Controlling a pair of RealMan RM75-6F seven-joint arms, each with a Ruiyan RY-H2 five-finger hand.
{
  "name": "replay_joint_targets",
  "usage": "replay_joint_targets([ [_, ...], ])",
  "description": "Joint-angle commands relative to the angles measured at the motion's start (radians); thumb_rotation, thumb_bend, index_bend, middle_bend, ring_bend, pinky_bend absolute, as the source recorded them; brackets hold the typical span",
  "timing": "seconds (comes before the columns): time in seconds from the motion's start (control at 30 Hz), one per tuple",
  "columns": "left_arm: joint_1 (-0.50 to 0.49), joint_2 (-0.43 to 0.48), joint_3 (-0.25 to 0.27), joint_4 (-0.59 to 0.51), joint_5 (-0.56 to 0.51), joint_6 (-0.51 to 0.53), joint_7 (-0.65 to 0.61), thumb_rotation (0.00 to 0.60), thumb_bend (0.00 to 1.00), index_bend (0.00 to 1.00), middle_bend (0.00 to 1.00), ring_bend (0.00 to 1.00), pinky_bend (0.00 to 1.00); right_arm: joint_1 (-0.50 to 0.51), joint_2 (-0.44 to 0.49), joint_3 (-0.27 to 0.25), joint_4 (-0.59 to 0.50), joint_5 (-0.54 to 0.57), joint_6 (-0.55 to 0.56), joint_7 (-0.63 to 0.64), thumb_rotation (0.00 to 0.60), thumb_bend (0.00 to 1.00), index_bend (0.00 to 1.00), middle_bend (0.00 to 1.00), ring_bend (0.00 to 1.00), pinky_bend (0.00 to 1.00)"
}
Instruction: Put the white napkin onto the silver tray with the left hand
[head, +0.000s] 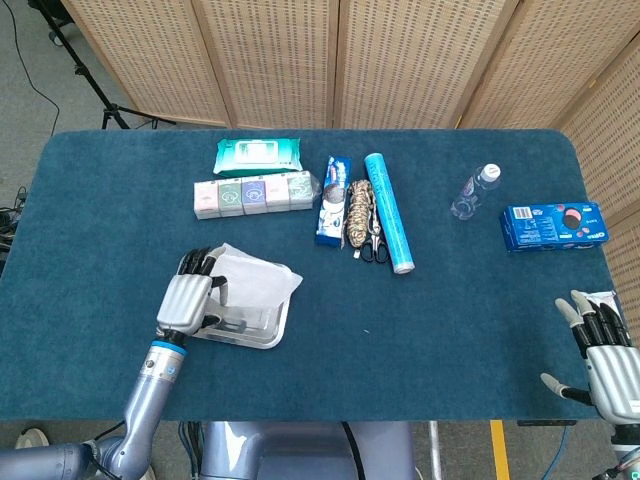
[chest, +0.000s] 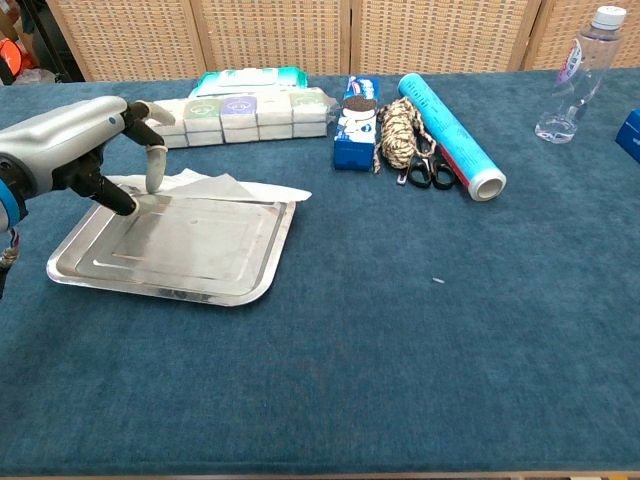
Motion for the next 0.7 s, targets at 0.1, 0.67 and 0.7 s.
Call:
replay_joint_targets([
  [0.1, 0.0, -0.017, -0.001, -0.066, -0.097, 0.042, 0.11, 0.6, 0.47, 0.88, 0.15, 0.0, 0.0, 0.0, 0.0, -0.001, 0.0, -0.003, 0.0, 0.001, 0.6, 0.0, 0.04, 0.0, 0.0, 0.0],
  [0.67, -0.008, 0.015, 0.011, -0.212, -0.216, 0.158, 0.316, 0.6, 0.48, 0.88, 0.15, 0.0, 0.0, -0.007, 0.004, -0.005, 0.005, -0.023, 0.018, 0.021, 0.6, 0.0, 0.04, 0.0, 0.0, 0.0],
  [0.7, -0.01, 0.018, 0.011, -0.219, -0.229, 0.159, 0.325, 0.6, 0.48, 0.88, 0.15, 0.0, 0.0, -0.007, 0.004, -0.006, 0.005, -0.024, 0.018, 0.021, 0.6, 0.0, 0.04, 0.0, 0.0, 0.0],
])
